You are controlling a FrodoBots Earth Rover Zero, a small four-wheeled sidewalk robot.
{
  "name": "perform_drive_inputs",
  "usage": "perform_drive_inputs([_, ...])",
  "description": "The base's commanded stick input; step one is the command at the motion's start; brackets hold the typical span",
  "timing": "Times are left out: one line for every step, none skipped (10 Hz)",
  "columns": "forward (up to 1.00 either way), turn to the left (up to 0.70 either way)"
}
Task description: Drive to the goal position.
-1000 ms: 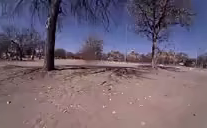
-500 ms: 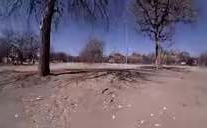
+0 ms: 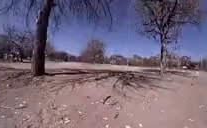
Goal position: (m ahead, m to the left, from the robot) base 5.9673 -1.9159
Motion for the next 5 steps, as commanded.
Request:
perform_drive_inputs([1.00,0.00])
perform_drive_inputs([1.00,0.00])
perform_drive_inputs([1.00,0.00])
perform_drive_inputs([1.00,0.00])
perform_drive_inputs([1.00,0.00])
